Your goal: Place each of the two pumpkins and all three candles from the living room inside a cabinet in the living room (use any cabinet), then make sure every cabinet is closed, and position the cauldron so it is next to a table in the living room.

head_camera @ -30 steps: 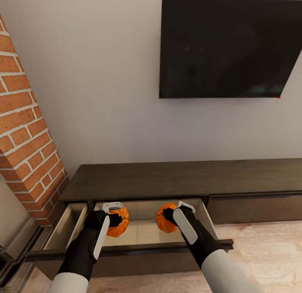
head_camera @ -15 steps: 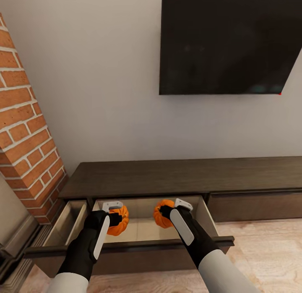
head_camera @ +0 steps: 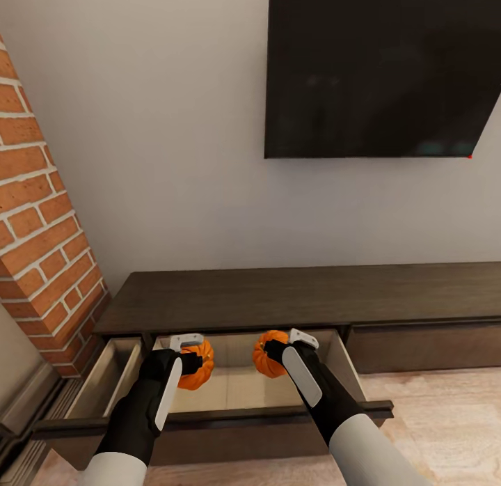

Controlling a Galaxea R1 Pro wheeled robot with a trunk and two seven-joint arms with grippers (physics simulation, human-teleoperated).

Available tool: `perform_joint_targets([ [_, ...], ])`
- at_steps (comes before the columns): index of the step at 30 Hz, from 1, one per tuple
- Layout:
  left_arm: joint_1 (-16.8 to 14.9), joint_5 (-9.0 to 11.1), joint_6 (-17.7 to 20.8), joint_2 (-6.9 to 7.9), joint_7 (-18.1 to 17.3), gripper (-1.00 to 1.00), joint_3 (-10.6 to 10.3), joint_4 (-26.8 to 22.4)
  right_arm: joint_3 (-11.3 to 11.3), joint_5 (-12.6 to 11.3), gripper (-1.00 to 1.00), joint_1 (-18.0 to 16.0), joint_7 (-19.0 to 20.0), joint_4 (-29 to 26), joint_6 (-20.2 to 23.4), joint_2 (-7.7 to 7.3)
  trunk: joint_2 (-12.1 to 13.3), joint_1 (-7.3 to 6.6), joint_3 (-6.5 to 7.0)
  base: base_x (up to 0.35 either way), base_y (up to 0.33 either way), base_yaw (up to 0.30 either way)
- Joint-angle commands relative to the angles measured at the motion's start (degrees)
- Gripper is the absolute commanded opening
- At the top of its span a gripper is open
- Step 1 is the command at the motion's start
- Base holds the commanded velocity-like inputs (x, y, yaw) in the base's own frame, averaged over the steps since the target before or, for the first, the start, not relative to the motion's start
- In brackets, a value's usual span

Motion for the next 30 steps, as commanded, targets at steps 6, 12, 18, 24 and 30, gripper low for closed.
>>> perform_joint_targets([
  [6, 0.0, 0.1, 0.2, -0.05, 0.0, -1.0, 0.1, -0.1, 0.0, -0.5, -1.0, -0.1, -0.5, -0.1, 0.4, -0.15, 0.0, 0.01, -0.06, 0.114, 0.0, 0.0],
  [12, 0.0, 0.1, 0.2, -0.05, 0.0, -1.0, 0.1, -0.1, -0.1, -0.9, -1.0, -0.4, -0.7, -0.1, 1.6, -0.5, -0.8, 0.44, -0.42, 0.005, 0.0, 0.0],
  [18, 0.0, 0.1, 0.2, -0.05, 0.0, -1.0, 0.1, -0.1, -0.3, -1.1, -1.0, -0.9, -0.7, 0.0, 3.4, -0.72, -3.2, 1.76, -1.49, 0.0, 0.0, 0.0],
  [24, 0.0, 0.1, 0.2, -0.05, 0.0, -1.0, 0.1, -0.1, -0.4, -1.1, -1.0, -1.0, -0.7, 0.3, 3.4, -0.9, -5.6, 3.08, -2.57, 0.0, 0.0, 0.0],
  [30, 0.0, 0.1, 0.2, -0.05, 0.0, -1.0, 0.1, -0.1, -0.5, -1.1, -1.0, -1.0, -0.6, 0.3, 3.0, -0.99, -8.0, 4.4, -3.65, 0.0, 0.0, 0.0],
])
